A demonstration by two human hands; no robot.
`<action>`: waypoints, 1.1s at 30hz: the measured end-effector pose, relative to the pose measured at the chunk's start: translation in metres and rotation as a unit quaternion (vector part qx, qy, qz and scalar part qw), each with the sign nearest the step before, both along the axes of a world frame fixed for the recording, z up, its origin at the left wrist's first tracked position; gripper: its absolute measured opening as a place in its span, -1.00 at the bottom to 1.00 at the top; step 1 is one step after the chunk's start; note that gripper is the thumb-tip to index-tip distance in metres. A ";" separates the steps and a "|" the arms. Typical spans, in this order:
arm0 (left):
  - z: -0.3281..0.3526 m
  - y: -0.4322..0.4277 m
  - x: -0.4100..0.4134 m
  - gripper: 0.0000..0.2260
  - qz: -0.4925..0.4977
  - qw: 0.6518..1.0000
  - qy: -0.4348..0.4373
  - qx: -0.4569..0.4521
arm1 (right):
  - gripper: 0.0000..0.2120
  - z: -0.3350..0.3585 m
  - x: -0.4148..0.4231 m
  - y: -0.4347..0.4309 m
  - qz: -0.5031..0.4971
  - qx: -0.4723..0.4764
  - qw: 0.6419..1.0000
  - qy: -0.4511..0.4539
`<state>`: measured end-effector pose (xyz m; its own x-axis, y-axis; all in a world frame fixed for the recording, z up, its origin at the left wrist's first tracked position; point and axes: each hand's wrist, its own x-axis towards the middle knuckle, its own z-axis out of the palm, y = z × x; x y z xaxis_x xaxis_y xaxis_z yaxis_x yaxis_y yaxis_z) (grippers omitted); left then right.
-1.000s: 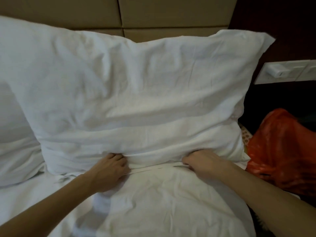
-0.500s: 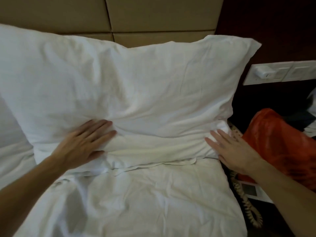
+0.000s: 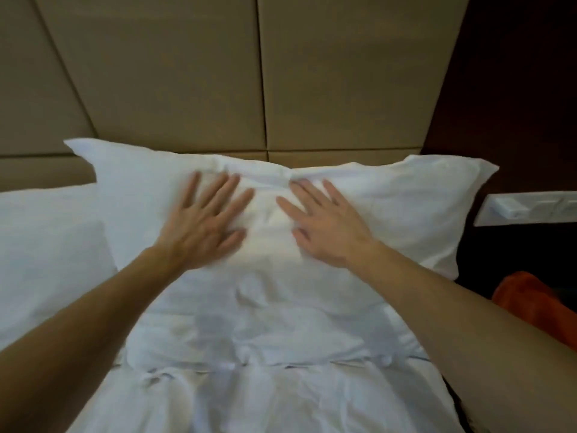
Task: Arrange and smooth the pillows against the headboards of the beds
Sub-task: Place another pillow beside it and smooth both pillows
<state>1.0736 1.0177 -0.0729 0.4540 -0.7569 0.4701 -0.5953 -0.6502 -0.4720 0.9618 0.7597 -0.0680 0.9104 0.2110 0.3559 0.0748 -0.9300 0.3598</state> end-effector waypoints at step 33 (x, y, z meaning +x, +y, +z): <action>0.079 -0.155 -0.253 -0.46 -0.036 0.988 0.153 -0.008 | -0.45 0.085 -0.333 -0.067 -0.246 0.068 0.963 0.082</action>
<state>0.8201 0.8631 0.0061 0.5217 -0.7858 0.3321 -0.7533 -0.6070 -0.2530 0.6287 0.6931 0.0172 0.9347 -0.2988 0.1927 -0.3415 -0.9053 0.2525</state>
